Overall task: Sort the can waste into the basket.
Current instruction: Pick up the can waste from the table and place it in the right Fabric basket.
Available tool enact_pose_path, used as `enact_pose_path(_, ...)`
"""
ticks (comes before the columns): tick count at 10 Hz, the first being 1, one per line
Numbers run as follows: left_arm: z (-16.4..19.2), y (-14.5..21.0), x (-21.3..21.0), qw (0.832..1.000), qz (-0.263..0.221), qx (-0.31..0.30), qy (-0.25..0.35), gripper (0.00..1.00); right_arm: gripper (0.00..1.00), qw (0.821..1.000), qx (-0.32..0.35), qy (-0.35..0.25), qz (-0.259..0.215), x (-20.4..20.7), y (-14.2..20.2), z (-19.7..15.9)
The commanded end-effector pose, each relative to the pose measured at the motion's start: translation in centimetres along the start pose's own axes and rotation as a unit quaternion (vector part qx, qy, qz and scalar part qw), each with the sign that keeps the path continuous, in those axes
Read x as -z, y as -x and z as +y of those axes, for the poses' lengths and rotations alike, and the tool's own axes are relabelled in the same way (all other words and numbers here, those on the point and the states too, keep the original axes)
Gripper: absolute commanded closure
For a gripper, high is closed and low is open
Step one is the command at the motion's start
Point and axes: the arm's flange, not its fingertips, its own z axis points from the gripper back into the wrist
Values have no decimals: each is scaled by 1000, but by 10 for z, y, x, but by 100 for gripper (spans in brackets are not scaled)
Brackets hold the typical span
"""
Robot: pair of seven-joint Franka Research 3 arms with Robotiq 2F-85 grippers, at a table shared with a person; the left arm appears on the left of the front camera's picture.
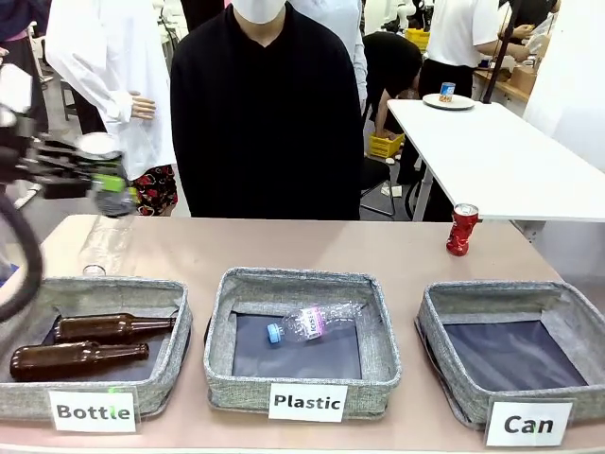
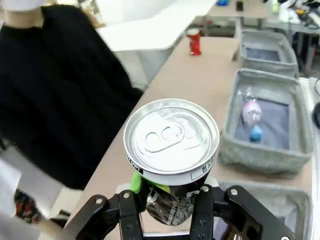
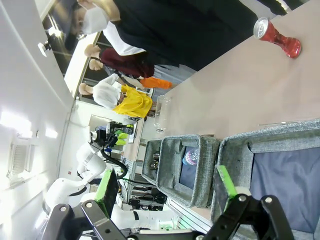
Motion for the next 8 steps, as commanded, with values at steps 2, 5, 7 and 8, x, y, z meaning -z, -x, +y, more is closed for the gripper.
enact_pose_path(2,11,-12,99,989,7,27,146,100,0,1000,-13,-13,-11,2,-2,0)
enact_pose_path(5,-20,-36,160,951,-67,88,289,100,0,1000,-13,-13,-11,2,-2,0)
enact_pose_path(7,-32,-33,172,965,-43,58,252,100,0,1000,-13,-13,-11,2,-2,0)
enact_pose_path(8,-32,-33,172,965,-43,58,252,100,0,1000,-13,-13,-11,2,-2,0)
